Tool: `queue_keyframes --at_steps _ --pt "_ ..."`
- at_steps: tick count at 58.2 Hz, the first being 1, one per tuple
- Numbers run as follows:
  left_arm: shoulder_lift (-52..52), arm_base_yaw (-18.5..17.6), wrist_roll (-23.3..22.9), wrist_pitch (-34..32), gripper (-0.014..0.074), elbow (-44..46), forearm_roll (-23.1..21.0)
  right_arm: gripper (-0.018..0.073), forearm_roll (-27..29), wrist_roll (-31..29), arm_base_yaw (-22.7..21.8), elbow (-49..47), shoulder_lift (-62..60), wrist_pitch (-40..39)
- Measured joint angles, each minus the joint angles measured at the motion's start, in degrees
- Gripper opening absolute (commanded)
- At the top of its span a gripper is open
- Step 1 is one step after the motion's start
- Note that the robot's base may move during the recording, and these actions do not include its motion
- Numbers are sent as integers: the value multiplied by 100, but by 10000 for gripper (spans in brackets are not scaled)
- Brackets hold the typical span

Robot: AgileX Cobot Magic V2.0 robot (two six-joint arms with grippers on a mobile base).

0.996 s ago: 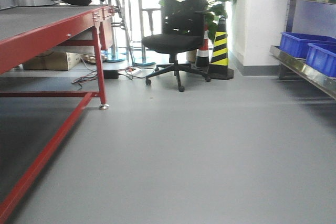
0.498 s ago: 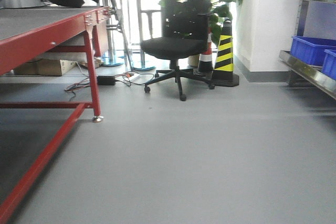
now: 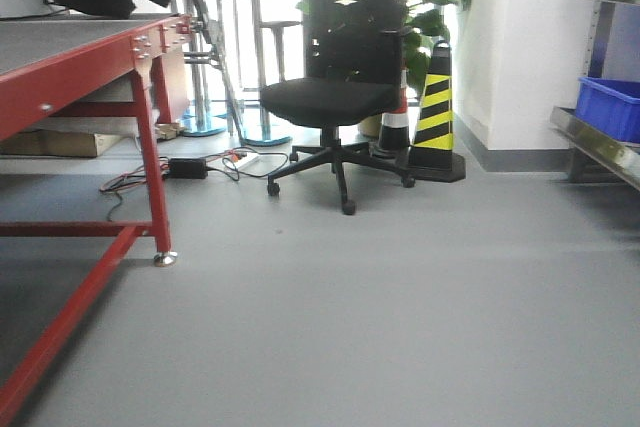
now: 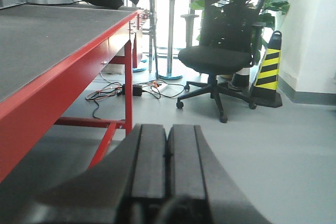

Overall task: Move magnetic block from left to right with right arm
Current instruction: 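Drive the base toward the black office chair holding the cube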

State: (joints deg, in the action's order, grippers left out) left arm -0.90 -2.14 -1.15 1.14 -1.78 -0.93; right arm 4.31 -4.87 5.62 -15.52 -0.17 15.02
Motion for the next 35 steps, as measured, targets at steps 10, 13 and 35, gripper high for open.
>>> queue_keyframes --at_steps 10,13,35 --pt "0 0 0 0 -117 0 0 286 0 0 -9 0 0 0" --pt "0 0 0 0 -117 0 0 286 0 0 -9 0 0 0" --pt "0 0 0 0 -117 0 0 286 0 0 -9 0 0 0"
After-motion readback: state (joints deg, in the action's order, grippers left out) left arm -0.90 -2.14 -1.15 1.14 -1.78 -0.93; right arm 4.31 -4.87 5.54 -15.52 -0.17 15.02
